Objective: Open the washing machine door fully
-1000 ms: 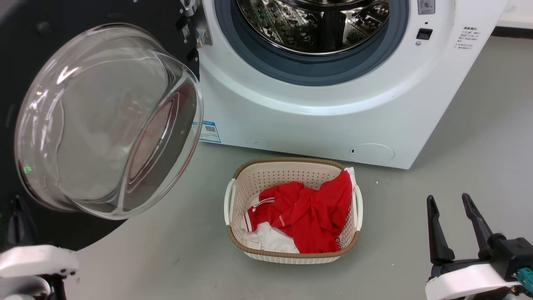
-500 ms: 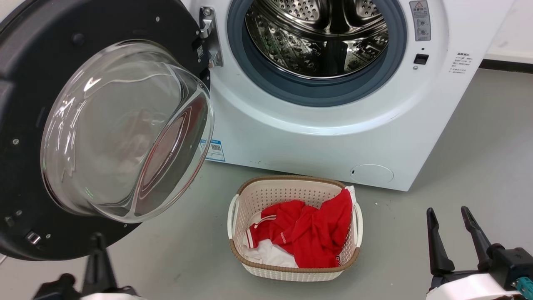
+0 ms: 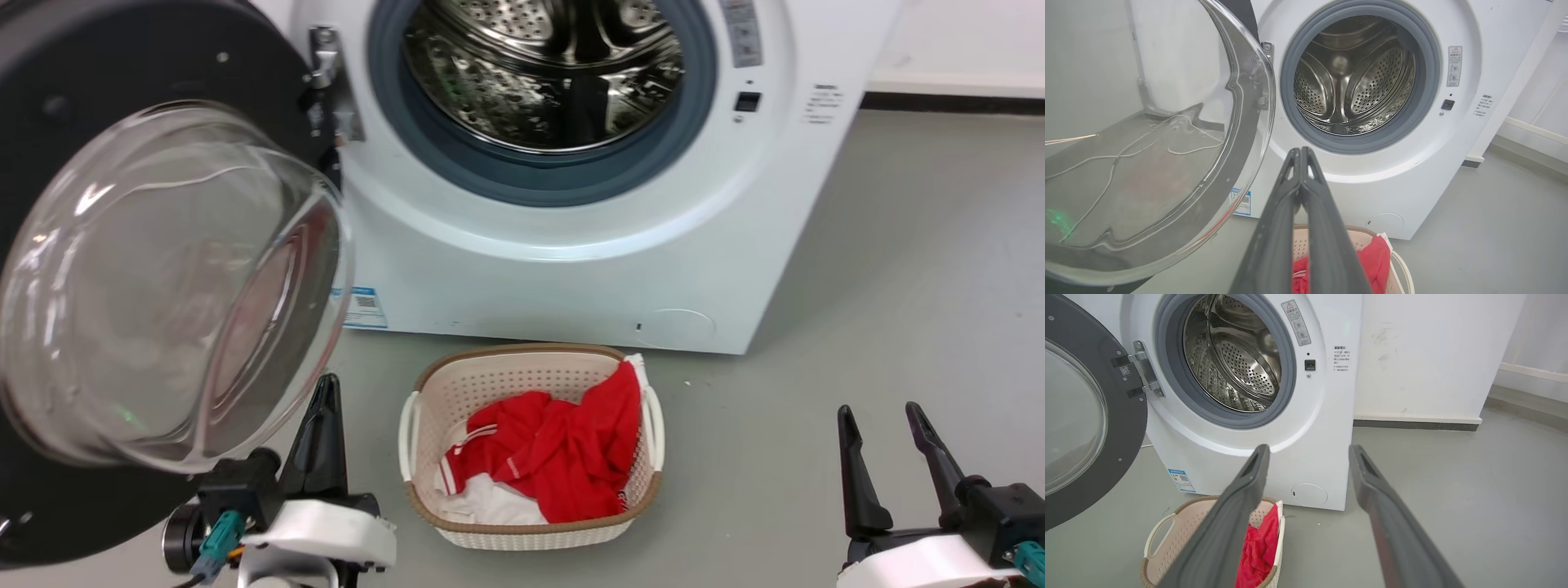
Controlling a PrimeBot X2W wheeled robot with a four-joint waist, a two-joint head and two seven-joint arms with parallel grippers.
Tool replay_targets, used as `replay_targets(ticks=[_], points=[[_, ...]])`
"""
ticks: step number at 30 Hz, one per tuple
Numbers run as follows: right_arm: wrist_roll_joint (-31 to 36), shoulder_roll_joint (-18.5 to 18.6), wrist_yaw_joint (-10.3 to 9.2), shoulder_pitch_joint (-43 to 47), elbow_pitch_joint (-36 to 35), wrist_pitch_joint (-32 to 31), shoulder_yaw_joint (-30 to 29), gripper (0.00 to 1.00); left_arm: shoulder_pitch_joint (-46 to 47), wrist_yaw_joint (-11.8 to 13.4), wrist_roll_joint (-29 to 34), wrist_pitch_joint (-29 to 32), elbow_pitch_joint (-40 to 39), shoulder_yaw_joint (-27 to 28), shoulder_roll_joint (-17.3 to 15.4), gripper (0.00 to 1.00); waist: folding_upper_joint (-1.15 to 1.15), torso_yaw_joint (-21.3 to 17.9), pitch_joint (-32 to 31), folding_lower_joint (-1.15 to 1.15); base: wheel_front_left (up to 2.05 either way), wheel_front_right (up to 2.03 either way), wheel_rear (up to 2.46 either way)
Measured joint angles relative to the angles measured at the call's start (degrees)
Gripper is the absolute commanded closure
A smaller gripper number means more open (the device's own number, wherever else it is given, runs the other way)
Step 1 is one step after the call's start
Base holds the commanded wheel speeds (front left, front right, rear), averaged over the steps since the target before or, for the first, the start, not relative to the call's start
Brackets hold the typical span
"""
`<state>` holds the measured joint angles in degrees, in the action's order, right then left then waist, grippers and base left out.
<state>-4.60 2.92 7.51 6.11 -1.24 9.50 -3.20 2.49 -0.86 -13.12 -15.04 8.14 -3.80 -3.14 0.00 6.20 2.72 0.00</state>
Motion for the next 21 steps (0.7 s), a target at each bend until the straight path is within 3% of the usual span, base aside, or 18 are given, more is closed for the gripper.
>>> replay_targets(ticks=[3,5,7,21], points=[[0.0,0.0,0.0,-0.02,0.23,0.14,-0.19,0.0,1.63,-0.18,0.79,-0.03,1.57,-0.18,-0.08,0.75,0.0,-1.6,0.15,0.0,0.0,0.0,0.0],[0.1,0.0,0.0,-0.08,0.49,0.24,-0.21,0.0,2.52,-0.22,0.97,-0.03,2.42,0.12,-0.21,0.52,0.0,-2.54,0.14,0.0,0.0,0.0,0.0],[0.12,0.0,0.0,-0.17,0.75,0.32,-0.12,0.0,2.74,-0.16,1.35,-0.03,3.2,0.33,-0.43,0.0,0.0,-3.33,0.02,0.0,0.0,0.0,0.0],[0.57,0.0,0.0,-0.15,2.08,0.65,1.24,0.0,1.46,0.86,4.36,-0.03,4.0,0.37,-1.7,0.0,0.0,-5.13,-2.69,0.0,0.0,0.0,0.0]])
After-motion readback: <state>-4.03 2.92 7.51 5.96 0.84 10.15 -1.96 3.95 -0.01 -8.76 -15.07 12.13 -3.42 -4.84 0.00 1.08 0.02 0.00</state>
